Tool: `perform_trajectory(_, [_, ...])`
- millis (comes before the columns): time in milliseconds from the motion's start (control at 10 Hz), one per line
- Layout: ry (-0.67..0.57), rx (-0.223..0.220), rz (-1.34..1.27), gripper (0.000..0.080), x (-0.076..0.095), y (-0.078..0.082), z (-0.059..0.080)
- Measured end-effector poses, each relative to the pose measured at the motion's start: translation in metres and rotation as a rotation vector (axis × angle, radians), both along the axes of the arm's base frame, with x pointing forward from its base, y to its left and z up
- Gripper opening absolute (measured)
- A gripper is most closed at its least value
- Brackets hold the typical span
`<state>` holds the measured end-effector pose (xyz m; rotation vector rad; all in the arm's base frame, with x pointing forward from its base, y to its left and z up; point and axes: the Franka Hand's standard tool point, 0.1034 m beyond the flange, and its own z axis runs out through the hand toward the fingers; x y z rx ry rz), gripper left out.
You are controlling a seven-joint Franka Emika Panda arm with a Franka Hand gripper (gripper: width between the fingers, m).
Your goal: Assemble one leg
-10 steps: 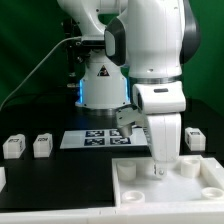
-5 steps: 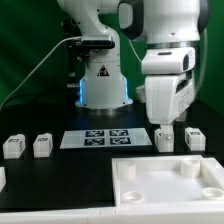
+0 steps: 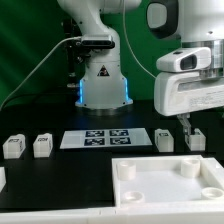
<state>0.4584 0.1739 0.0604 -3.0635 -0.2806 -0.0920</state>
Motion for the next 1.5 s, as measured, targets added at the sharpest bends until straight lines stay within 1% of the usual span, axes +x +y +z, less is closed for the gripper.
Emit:
perform_trajectory(100, [0.002,0.002,-0.007,0.0649,0.000,0.001,0.000])
perform_trajectory(200, [0.040,-0.011,-0.001,0.0649,-0.004,-0.001,-0.002])
perform_trajectory(300, [0.059,-0.012,-0.021,0.0649,-0.009,0.003,-0.008])
perform_trajectory(400, [0.201,-0.064,-0.004,0.0649,-0.027,0.004,-0.015])
perform_trajectory(500, [0.331,-0.106,-0.005,0.0649,-0.028,0.006,-0.016])
perform_trajectory(700, [0.597,-0.164,-0.051,0.0649,-0.033,0.004,-0.022])
perform_trajectory(800, [0.670,-0.183,-0.048,0.0649,-0.031,0.005,-0.024])
perform_trajectory(900, [0.776,-0.215,-0.039,0.0649,-0.039,0.003,-0.022])
perform_trajectory(1000, [0.882,-0.251,-0.056,0.0649,-0.039,0.003,-0.027])
perform_trajectory(1100, [0.940,-0.263,-0.050,0.0649,-0.038,0.002,-0.029])
perform_trajectory(1300, [0.933,-0.261,-0.050,0.0649,-0.037,0.003,-0.031])
perform_trajectory(1400, [0.945,-0.291,-0.093,0.0649,-0.044,0.009,-0.035])
perform_trajectory(1500, [0.959,-0.306,-0.102,0.0649,-0.051,0.013,-0.040])
